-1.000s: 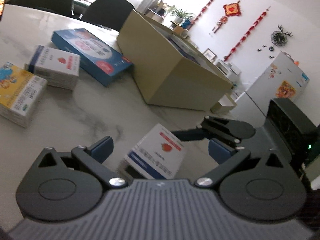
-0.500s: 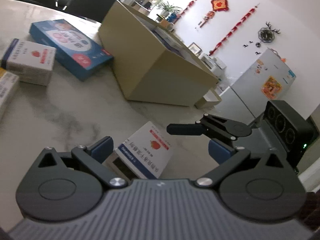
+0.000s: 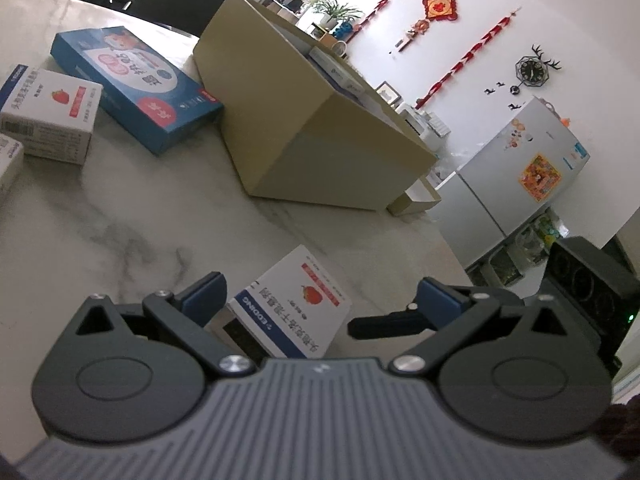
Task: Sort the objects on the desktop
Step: 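Move the right tool to the white strawberry-print medicine box, then close the right gripper around the white strawberry-print box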
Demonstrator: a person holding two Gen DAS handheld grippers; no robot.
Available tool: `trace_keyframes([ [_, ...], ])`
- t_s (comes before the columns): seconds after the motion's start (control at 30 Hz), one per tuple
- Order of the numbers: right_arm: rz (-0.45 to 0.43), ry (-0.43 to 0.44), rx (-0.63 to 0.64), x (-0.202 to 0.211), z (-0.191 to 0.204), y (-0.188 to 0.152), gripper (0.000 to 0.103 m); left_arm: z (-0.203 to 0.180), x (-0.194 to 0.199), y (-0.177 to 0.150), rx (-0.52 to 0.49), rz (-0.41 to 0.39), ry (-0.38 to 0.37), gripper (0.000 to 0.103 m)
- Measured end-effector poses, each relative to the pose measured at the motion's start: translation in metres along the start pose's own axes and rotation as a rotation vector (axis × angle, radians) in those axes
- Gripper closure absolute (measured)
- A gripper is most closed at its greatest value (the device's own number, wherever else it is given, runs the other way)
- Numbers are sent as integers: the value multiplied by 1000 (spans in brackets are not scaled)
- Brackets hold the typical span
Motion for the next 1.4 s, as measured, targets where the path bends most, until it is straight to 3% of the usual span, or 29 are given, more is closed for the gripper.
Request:
trace_keyframes([
  [0.5, -22, -48, -5, -3, -9, 8, 18, -18, 5, -17, 18, 53, -131, 0],
  [0.77, -38, -71, -19, 3, -17, 8, 18, -31, 6, -20, 57, 57, -264, 0],
  [1.23, -41, -122, -80, -8, -19, 13, 18, 4, 21, -5, 149, -44, -70, 0],
  [1.4, -26, -148, -111, -10, -29, 11, 20, 13, 25, 0, 112, -91, 84, 0],
])
Point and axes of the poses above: each gripper's, at about its wrist camera, not at the fingertips, and x roughly against the way its jaws point, z to its left, y to its top, the point moved 7 cm from there along -x, roughly the way its jaws point, and after that the axes turned 14 degrees about y, right-handed, at the moved point
